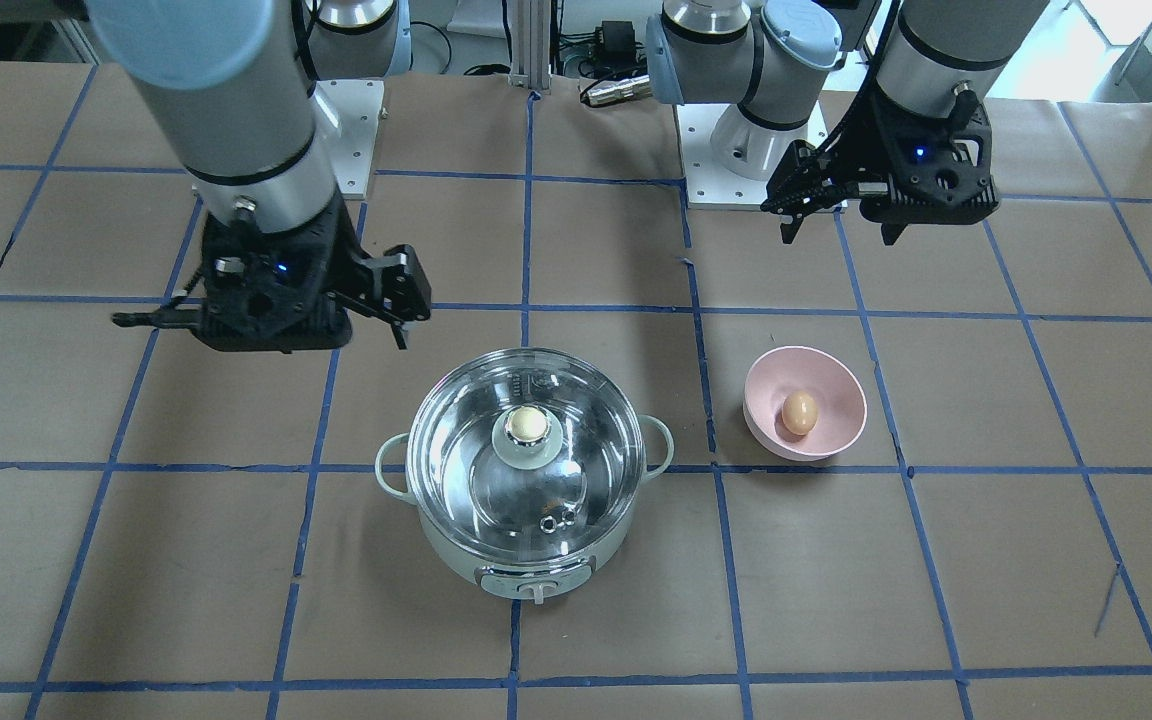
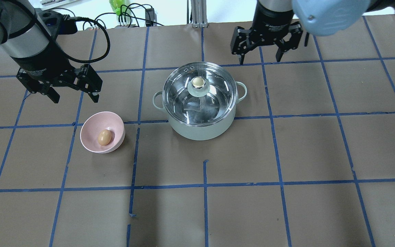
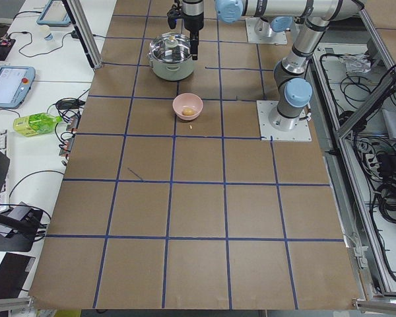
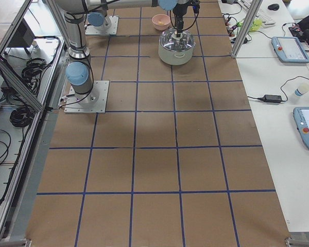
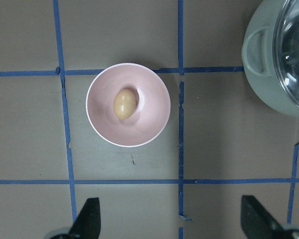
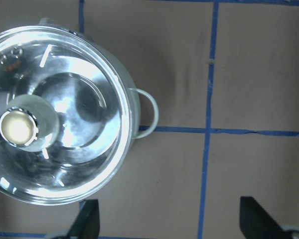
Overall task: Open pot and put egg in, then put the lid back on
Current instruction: 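Lower the right gripper onto the lid knob while the left moves over the bowl, then grasp the lid knob with the right gripper while the left gripper descends toward the egg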
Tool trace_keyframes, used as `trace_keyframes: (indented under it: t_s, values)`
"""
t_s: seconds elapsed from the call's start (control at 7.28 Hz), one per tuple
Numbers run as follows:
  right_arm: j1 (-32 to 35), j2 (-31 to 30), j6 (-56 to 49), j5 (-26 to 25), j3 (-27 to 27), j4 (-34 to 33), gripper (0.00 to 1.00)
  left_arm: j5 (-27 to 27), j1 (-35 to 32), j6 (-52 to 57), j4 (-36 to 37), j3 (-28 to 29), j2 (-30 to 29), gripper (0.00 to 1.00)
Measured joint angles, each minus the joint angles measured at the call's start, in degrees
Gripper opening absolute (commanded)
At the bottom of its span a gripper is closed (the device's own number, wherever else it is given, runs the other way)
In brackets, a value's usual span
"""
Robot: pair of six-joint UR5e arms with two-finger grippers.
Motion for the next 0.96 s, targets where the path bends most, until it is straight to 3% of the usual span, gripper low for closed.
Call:
trace_keyframes:
  t_s: [0.41,0.55,0.96]
  values:
    - [8.69,8.39,9.38,-0.75,0.01,-9.71,0.95,-0.27,4.45,0.69,10.43,-5.38,-4.76,1.0]
    - [9.89,9.28,10.36,-1.15,1.08,-11.0,0.89,-0.29,5.31,0.8,15.18,-8.25,-5.87,1.0]
    - [10.68,10.02,11.14,-1.67,2.51,-15.43,0.89,-1.33,8.06,1.19,30.08,-18.79,-7.8,1.0]
